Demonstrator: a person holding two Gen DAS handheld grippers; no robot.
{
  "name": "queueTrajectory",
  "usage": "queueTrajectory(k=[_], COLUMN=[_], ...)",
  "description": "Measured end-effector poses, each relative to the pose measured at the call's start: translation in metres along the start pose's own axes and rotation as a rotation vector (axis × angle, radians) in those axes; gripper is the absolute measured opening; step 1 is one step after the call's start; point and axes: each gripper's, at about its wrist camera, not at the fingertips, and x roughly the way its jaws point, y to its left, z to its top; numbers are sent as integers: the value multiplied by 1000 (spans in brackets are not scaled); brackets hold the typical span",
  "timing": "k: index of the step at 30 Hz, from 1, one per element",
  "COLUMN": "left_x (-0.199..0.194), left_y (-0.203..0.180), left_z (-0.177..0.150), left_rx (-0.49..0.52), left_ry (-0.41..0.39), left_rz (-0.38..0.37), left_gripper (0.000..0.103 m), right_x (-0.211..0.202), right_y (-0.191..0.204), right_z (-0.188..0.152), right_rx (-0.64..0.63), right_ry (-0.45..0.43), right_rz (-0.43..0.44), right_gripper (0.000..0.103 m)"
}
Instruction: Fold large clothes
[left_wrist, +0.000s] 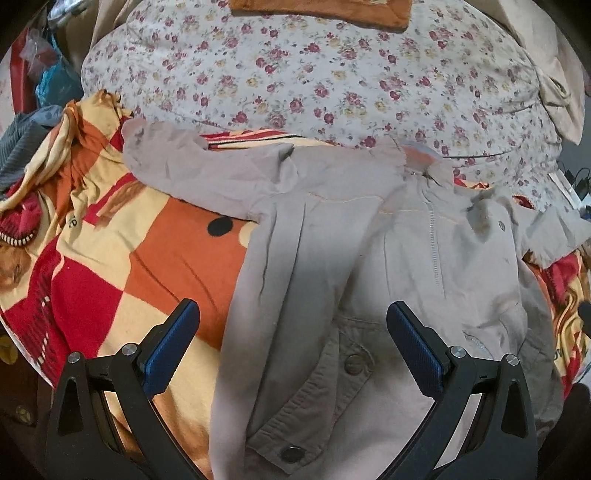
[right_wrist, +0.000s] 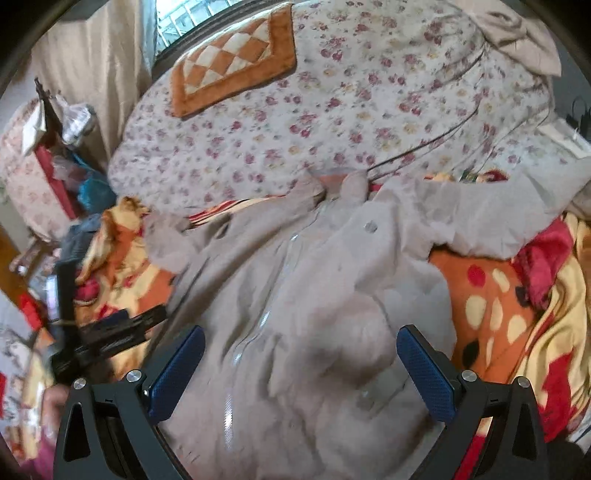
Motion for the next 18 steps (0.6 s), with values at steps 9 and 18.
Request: queueTrajectory(k=[9, 18], left_x=[12, 30], left_y=[-12, -24], left_z=[5, 7], left_rx=[3, 28], left_ry=[4, 19], left_rz=[7, 6], left_gripper=[102, 102], right_x=[52, 74], right_y=[10, 8], right_z=[5, 0], right_rx=[-91, -95], right_ry=[12, 39], right_rz=[-106, -163], right_gripper=[103, 103])
